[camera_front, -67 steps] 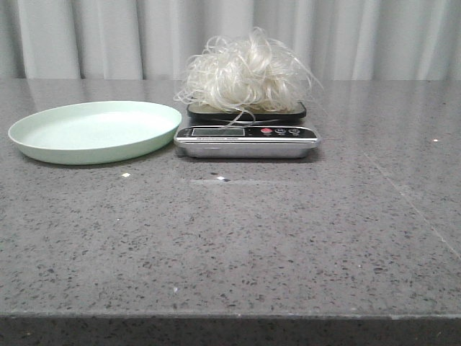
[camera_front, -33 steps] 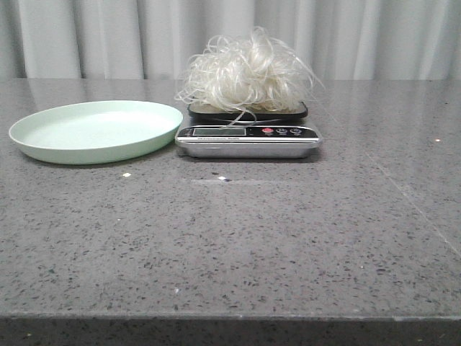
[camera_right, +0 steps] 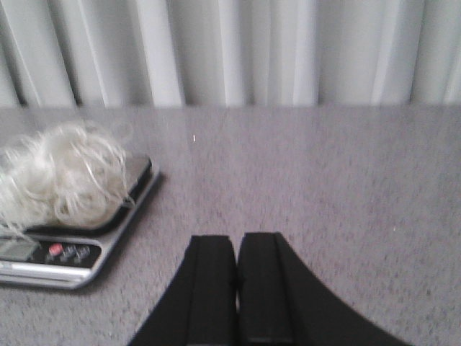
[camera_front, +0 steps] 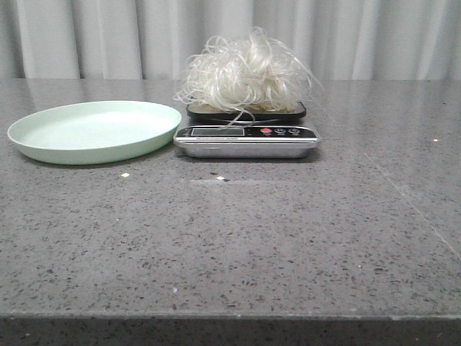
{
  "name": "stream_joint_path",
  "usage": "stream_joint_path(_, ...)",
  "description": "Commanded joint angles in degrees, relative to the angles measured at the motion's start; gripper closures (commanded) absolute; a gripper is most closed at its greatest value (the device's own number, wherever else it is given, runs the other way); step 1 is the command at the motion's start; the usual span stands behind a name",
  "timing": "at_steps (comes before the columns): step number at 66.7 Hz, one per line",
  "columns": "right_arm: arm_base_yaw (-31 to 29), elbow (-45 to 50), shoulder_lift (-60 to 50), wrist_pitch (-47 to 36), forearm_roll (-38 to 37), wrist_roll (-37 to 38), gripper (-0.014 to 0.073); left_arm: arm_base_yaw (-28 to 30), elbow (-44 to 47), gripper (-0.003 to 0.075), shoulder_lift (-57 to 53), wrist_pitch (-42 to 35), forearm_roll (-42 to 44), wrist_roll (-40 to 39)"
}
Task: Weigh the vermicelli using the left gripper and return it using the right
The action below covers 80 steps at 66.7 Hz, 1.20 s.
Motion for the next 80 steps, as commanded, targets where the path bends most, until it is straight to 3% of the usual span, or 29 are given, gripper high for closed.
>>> stream_joint_path(1, -0.42, -2.31, 3.36, -3.6, 0.13, -0.41, 0.0428, 0.18, -1.43, 0.0594, 0.52, -4.76, -0.56, 0.0)
stream_joint_path(9, -0.15, -6.67, 7.74, -0.26, 0.13, -0.41, 0.0419, 0.18, -1.43, 0.0594, 0.52, -4.76, -0.56, 0.0)
stream_joint_path(13, 1.05, -10.8, 11.39, 2.37, 0.13, -0.41, 0.0371, 0.18, -1.43, 0.0594, 0.52, -4.76, -0.56, 0.0)
stream_joint_path(26, 9.33, -29.08, 26.09, 12.51, -0.15, -2.26, 0.0035, 0.18, -1.43, 0.0594, 0.52, -4.76, -0.56, 0.0)
stream_joint_path(30, 11.81, -34.29, 30.66, 15.18, -0.15, -2.26, -0.0022, 0.18, -1.43, 0.0594, 0.52, -4.76, -0.56, 0.0)
stream_joint_path(44, 17.53, -54.58, 48.47, 25.14, -0.15, -2.21, -0.0014, 0.18, -1.43, 0.0594, 0.52, -4.76, -0.56, 0.0)
stream_joint_path(59, 18.44, -76.19, 66.97, 39.11, 1.11, -1.91, -0.0014, 0.18, -1.43, 0.0594, 0.52, -4.76, -0.56, 0.0)
stream_joint_path(80, 18.38, -92.84, 85.25, 52.0, 1.11, -1.35, -0.0013, 0.18, -1.43, 0.0594, 0.52, -4.76, -0.56, 0.0)
